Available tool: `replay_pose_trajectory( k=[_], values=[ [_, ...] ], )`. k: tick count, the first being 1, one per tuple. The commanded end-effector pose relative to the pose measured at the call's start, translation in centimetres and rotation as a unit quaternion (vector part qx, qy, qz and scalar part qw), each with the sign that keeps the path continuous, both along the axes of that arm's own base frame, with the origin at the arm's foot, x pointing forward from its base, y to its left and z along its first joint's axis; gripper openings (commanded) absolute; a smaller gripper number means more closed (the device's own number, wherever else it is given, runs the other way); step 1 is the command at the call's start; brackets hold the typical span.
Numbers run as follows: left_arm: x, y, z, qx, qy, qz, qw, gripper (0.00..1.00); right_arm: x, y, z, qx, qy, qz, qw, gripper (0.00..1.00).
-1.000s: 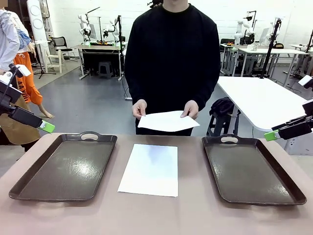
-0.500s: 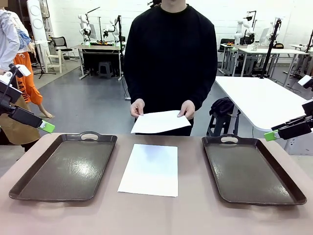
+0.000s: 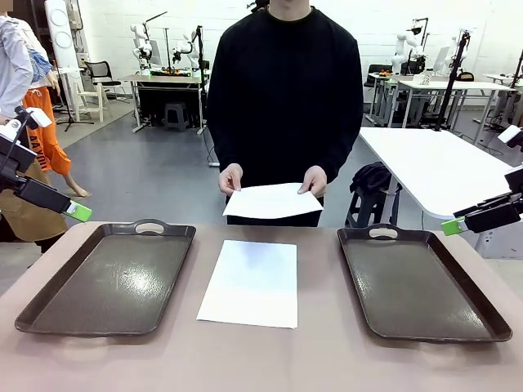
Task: Sort the A4 documents.
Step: Receive the A4 Paper.
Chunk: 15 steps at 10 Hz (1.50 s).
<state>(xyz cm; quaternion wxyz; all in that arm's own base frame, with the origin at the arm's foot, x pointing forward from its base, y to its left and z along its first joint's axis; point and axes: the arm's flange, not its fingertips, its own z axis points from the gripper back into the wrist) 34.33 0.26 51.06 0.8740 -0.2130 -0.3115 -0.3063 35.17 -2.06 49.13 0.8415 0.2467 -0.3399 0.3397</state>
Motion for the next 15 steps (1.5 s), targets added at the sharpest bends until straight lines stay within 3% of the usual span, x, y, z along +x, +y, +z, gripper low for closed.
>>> replay_pose_trajectory(
  k=[1, 15],
  values=[
    [0.07, 0.23, -0.08, -0.004, -0.003, -0.006, 1.000, 1.00, 0.48, 0.01, -0.08, 0.010, -0.006, 0.007, 1.000, 1.00],
    [0.07, 0.23, -0.08, -0.004, -0.003, -0.006, 1.000, 1.00, 0.48, 0.01, -0.08, 0.010, -0.006, 0.007, 1.000, 1.00]
  ],
)
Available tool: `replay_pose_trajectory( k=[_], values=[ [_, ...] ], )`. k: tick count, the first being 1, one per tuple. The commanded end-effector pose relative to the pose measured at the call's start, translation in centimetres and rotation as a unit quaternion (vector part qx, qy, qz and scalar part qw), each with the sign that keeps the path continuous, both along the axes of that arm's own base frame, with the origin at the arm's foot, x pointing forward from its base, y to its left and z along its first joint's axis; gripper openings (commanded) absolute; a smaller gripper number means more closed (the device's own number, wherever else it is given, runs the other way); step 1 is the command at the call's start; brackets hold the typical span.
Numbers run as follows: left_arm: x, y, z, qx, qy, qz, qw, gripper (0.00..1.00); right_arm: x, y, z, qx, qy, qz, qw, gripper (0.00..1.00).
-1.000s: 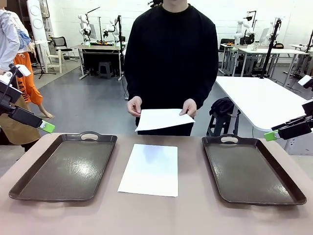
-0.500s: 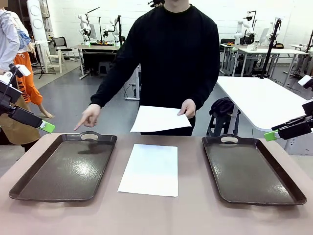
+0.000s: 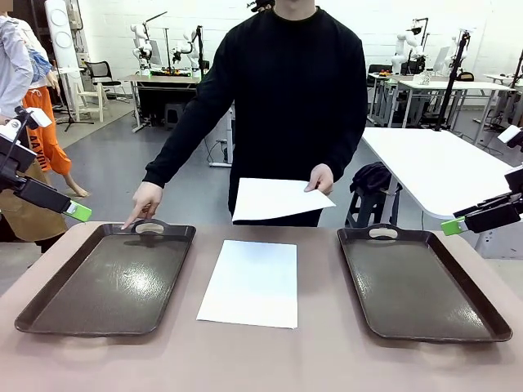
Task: Sort the A4 documents.
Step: Receive the A4 Paper.
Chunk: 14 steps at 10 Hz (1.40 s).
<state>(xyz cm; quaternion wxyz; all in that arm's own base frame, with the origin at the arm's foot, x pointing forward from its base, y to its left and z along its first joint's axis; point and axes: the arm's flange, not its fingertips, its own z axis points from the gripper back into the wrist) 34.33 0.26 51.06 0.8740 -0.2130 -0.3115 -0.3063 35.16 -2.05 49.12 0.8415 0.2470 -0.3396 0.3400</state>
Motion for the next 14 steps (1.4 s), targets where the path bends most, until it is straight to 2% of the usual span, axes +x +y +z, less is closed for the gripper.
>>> replay_pose_trajectory(
  k=[1, 4, 5, 8, 10, 14],
  values=[
    [0.1, 0.2, -0.1, -0.004, -0.003, -0.006, 1.000, 1.00, 0.5, 0.0, -0.1, 0.010, -0.006, 0.007, 1.000, 1.00],
    [0.0, 0.0, 0.0, 0.000, 0.000, 0.000, 1.000, 1.00, 0.5, 0.0, -0.1, 0.010, -0.006, 0.007, 1.000, 1.00],
    [1.1, -0.8, -0.7, -0.025, 0.017, -0.002, 1.000, 1.00, 0.5, 0.0, -0.1, 0.010, -0.006, 0.007, 1.000, 1.00],
    [7.0, -4.6, -3.4, -0.090, 0.132, 0.021, 0.987, 1.00, 0.5, 0.0, -0.1, 0.010, -0.006, 0.007, 1.000, 1.00],
    [11.3, -7.6, -4.9, -0.143, 0.197, 0.038, 0.969, 1.00, 0.5, 0.0, -0.1, 0.010, -0.006, 0.007, 1.000, 1.00],
    [17.8, -12.1, -7.5, -0.235, 0.289, 0.053, 0.927, 1.00, 0.5, 0.0, -0.1, 0.010, -0.006, 0.007, 1.000, 1.00]
  ],
)
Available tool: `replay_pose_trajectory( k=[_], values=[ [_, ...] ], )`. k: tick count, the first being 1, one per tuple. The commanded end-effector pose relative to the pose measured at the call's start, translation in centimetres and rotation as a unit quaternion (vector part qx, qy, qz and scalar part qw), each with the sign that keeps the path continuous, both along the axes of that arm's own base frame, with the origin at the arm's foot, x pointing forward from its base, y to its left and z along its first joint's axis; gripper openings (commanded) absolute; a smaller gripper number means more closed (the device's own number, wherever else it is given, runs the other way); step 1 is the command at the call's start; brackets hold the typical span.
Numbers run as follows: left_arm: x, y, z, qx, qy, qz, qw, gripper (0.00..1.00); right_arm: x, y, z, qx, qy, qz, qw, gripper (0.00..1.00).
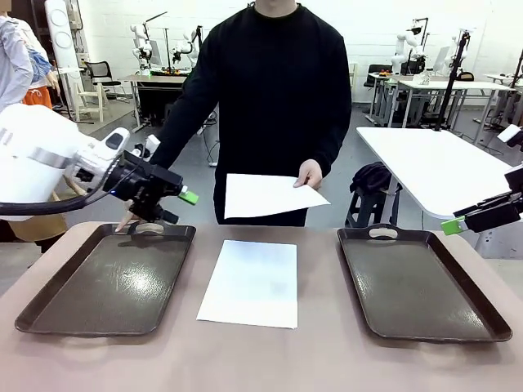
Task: Sort the A4 documents.
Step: Receive the A4 Paper.
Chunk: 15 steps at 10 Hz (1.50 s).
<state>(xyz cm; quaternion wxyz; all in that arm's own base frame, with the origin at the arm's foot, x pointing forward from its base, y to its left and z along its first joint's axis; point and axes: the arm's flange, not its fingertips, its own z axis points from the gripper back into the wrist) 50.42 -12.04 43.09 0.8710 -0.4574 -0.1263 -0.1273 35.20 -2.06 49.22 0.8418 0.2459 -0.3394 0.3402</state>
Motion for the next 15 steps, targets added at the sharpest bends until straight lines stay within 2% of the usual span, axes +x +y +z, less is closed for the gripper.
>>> replay_pose_trajectory(
  k=[1, 3, 5, 7, 9, 11, 14, 15],
  values=[
    [3.0, -0.6, -0.1, -0.026, 0.033, 0.024, 0.999, 1.00, 0.5, 0.0, -0.2, 0.011, -0.006, 0.007, 1.000, 1.00],
    [5.3, -1.8, -1.2, -0.085, 0.071, 0.040, 0.993, 1.00, 0.5, 0.0, -0.2, 0.011, -0.006, 0.007, 1.000, 1.00],
    [6.7, -4.0, -2.1, -0.109, 0.088, 0.038, 0.989, 1.00, 0.5, 0.0, -0.2, 0.011, -0.006, 0.007, 1.000, 1.00],
    [7.7, -5.6, -3.0, -0.131, 0.124, 0.047, 0.982, 1.00, 0.5, 0.0, -0.2, 0.011, -0.006, 0.007, 1.000, 1.00],
    [8.1, -6.9, -4.2, -0.159, 0.143, 0.054, 0.975, 1.00, 0.5, 0.0, -0.2, 0.011, -0.006, 0.007, 1.000, 1.00],
    [8.1, -7.4, -4.8, -0.221, 0.170, 0.070, 0.958, 1.00, 0.5, 0.0, -0.2, 0.011, -0.006, 0.007, 1.000, 1.00],
    [7.5, -7.6, -5.6, -0.219, 0.191, 0.084, 0.953, 1.00, 0.5, 0.0, -0.2, 0.011, -0.006, 0.007, 1.000, 1.00],
    [7.2, -7.8, -5.7, -0.220, 0.185, 0.081, 0.955, 0.82, 0.5, 0.0, -0.2, 0.011, -0.006, 0.007, 1.000, 1.00]
  ],
)
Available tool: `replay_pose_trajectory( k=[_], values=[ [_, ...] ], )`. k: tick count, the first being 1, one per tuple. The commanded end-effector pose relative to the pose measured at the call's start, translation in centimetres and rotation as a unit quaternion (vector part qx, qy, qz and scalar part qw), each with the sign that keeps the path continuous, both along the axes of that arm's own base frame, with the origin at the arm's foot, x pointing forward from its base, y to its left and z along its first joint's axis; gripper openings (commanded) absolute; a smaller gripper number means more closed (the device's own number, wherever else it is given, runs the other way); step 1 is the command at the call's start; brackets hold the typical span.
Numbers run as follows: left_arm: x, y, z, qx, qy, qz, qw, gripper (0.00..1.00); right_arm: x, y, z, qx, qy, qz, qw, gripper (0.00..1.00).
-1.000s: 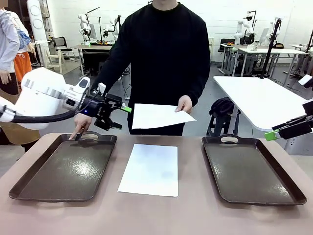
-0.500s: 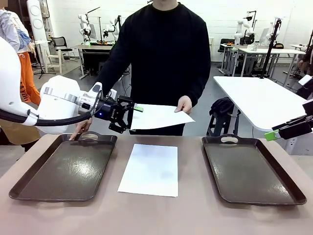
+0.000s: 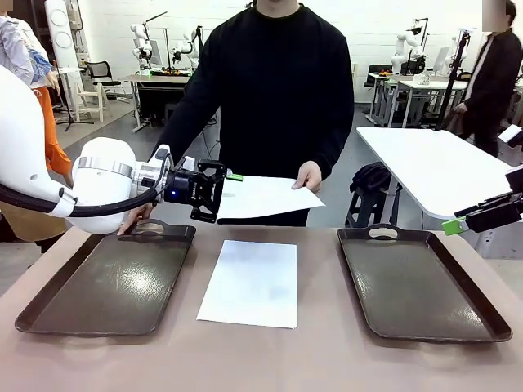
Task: Sort the A4 documents.
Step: Receive the A4 Paper.
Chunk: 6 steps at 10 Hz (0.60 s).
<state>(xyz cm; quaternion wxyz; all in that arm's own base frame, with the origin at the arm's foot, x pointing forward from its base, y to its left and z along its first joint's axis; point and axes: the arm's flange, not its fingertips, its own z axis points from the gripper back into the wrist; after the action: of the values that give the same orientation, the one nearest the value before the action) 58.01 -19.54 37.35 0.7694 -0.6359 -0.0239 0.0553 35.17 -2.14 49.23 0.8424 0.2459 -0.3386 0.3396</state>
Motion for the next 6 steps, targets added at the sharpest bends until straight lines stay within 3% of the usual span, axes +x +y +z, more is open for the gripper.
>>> replay_pose_trajectory(
  k=[1, 2, 3, 4, 5, 6],
  values=[
    [-0.63, -0.41, -0.02, -0.004, 0.004, -0.002, 1.000, 0.81, 0.49, 0.09, -0.18, 0.011, -0.007, 0.008, 1.000, 1.00],
    [-0.80, -0.47, 0.00, -0.001, 0.003, -0.003, 1.000, 0.63, 0.49, 0.09, -0.18, 0.011, -0.007, 0.008, 1.000, 1.00],
    [-0.84, -0.51, 0.02, 0.001, 0.001, -0.003, 1.000, 0.61, 0.49, 0.09, -0.18, 0.011, -0.007, 0.008, 1.000, 1.00],
    [-0.79, -0.38, 0.03, 0.002, -0.001, -0.002, 1.000, 0.43, 0.49, 0.09, -0.18, 0.011, -0.007, 0.008, 1.000, 1.00],
    [-0.69, -0.16, 0.06, 0.007, -0.003, 0.002, 1.000, 0.42, 0.49, 0.09, -0.18, 0.011, -0.007, 0.008, 1.000, 1.00],
    [-0.69, -0.07, 0.08, 0.007, -0.005, 0.006, 1.000, 0.24, 0.49, 0.09, -0.18, 0.011, -0.007, 0.008, 1.000, 1.00]
  ],
)
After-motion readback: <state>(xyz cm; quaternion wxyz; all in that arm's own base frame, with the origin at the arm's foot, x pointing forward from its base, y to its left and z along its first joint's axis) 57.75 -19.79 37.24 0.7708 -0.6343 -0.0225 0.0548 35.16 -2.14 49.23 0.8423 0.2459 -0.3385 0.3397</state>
